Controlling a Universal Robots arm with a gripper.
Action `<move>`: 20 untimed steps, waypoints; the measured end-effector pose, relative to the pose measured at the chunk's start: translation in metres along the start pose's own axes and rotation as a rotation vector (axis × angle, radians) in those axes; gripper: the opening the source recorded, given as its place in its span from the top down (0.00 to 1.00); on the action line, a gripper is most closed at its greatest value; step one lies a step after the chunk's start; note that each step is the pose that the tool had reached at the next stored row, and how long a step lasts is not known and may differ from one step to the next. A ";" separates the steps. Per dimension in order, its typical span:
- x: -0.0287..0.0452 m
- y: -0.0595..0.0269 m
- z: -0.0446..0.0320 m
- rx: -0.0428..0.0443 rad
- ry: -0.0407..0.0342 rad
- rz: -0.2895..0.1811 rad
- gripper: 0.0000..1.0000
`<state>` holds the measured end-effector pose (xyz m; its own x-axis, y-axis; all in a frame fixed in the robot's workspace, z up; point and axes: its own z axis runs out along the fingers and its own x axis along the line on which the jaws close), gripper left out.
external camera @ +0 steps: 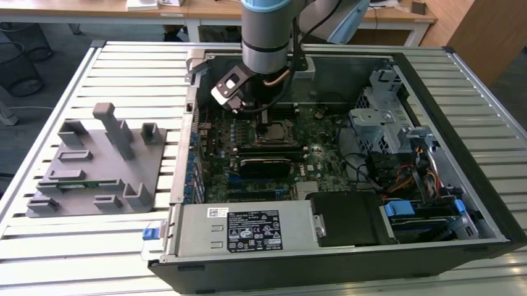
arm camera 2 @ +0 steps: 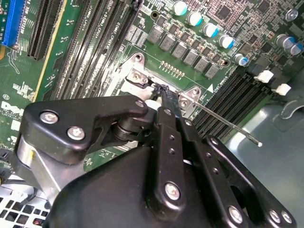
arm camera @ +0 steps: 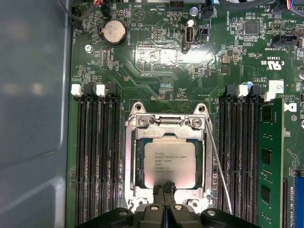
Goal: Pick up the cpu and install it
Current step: 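Close the cpu cover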
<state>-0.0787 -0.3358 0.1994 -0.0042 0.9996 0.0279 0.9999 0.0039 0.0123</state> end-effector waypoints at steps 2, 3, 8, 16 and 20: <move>0.0000 0.0000 0.0002 0.0001 -0.0001 0.000 0.89; 0.0000 0.0000 0.0002 0.0001 -0.0001 0.000 0.89; 0.0001 0.0000 -0.0025 -0.0002 0.0007 0.000 0.89; 0.0002 -0.0012 -0.0039 -0.0001 0.0011 0.000 0.89; 0.0001 -0.0014 -0.0030 0.0000 0.0043 0.000 0.89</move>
<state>-0.0802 -0.3358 0.2024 -0.0042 0.9995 0.0322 0.9999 0.0038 0.0123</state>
